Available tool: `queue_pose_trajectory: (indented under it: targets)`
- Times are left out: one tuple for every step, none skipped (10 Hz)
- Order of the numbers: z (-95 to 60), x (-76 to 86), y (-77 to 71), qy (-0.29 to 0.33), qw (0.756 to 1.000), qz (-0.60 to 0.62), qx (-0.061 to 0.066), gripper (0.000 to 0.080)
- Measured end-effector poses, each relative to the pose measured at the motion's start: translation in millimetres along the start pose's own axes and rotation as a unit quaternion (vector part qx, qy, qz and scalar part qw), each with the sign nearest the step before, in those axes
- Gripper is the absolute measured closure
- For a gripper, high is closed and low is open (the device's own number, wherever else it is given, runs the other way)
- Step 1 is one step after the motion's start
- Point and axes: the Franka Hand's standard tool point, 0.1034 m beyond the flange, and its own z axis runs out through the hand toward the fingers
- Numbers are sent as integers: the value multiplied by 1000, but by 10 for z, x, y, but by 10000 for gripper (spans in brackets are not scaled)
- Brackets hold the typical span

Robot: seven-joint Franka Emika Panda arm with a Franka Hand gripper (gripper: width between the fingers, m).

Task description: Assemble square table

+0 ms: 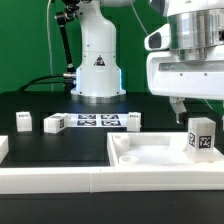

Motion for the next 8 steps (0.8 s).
queue_pose_trajectory:
  targets:
    - [1,-1,0,0,999,-33,0,150]
    - [5,-18,-1,8,996,-87,-10,150]
    - [-3,-40,-13,11,991,-133,-20,150]
    - [-12,-46,-31,13,984,-176,-22,150]
    - [-7,-54,-32,13,979,-202,-23,150]
    - [-6,-56,-32,14,966,-256,-26,150]
    - [-5,-57,-32,13,954,-298,-27,150]
    - [-3,-52,-29,13,945,-326,-28,150]
